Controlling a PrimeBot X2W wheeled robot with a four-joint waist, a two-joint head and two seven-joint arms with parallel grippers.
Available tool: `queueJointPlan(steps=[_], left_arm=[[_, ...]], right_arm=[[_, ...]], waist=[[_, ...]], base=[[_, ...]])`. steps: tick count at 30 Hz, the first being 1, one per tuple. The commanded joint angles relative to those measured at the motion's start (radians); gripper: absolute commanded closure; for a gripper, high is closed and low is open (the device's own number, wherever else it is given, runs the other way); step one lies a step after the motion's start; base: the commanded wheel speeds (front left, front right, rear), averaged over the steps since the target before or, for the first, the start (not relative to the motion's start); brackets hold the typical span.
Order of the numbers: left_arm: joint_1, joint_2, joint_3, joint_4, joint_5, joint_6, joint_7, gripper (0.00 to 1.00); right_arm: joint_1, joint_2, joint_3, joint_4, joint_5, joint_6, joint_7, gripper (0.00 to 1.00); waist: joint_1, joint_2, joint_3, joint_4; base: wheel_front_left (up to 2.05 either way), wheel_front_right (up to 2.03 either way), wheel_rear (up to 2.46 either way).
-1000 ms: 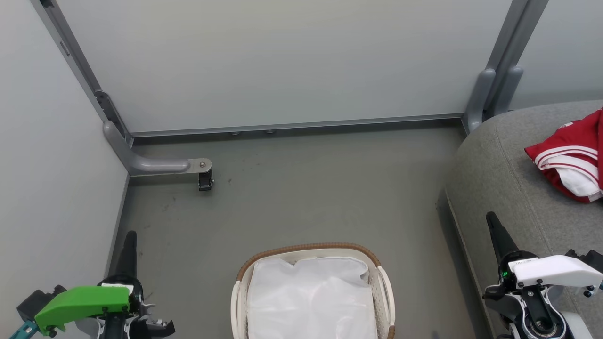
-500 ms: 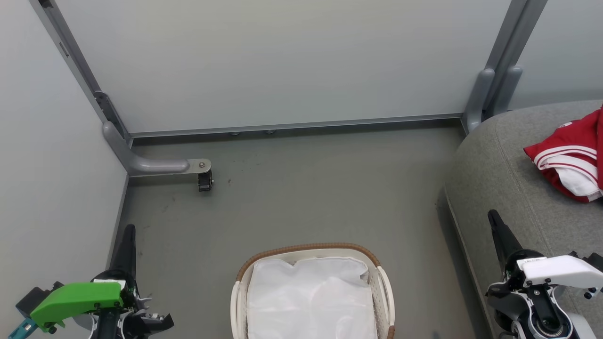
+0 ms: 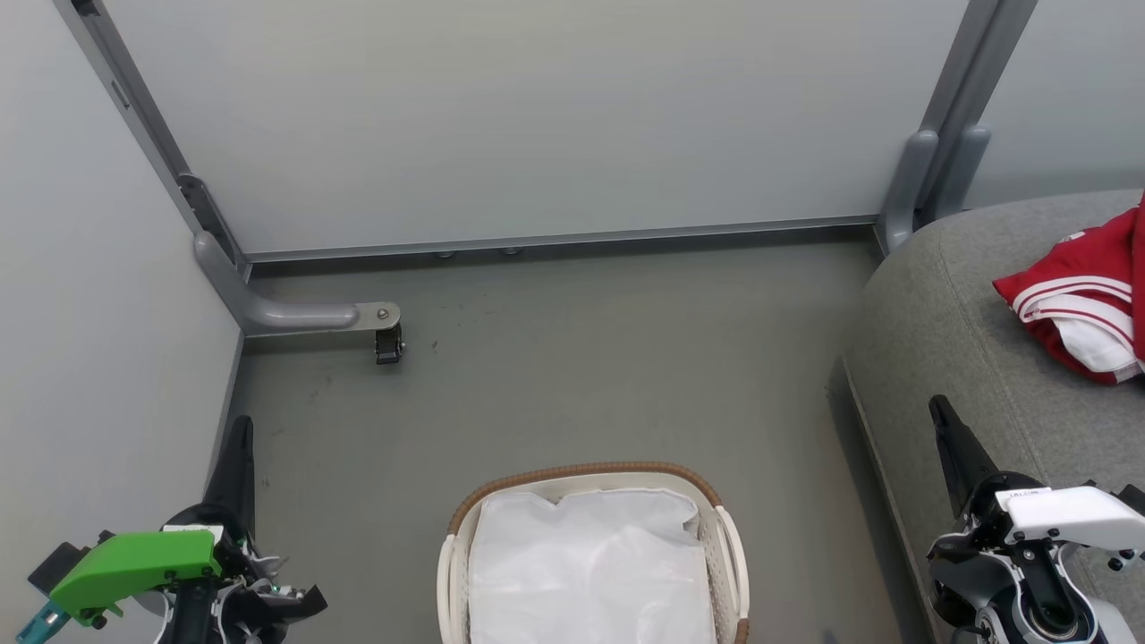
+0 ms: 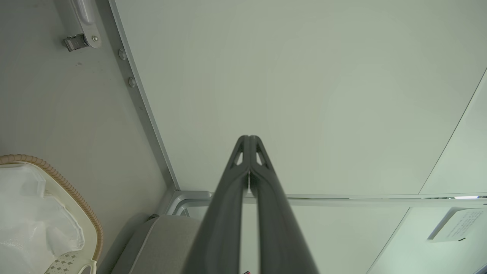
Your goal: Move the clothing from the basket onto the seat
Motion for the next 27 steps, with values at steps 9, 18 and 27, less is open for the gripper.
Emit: queueJointPlan(steps=[9, 18, 27], left_arm=[[-0.011, 0.007, 0.003, -0.002, -0.003, -0.004, 0.005, 1.0], [-0.011, 0.007, 0.003, -0.002, -0.003, -0.004, 0.005, 1.0], [-0.011, 0.007, 0.003, -0.002, -0.003, -0.004, 0.005, 1.0]], right_arm=[[0.011, -0.006, -0.003, -0.004, 0.003, -0.001, 0.002, 1.0], [0.011, -0.006, -0.003, -0.004, 0.003, -0.001, 0.002, 1.0], [0.011, -0.006, -0.003, -0.004, 0.003, -0.001, 0.002, 1.0]], waist=[[0.0, -0.0001, 0.0, 0.0], [0.0, -0.0001, 0.0, 0.0], [0.0, -0.0001, 0.0, 0.0]], base=[[0.0, 0.0, 0.0], [0.0, 0.0, 0.0], [0.0, 0.0, 0.0]])
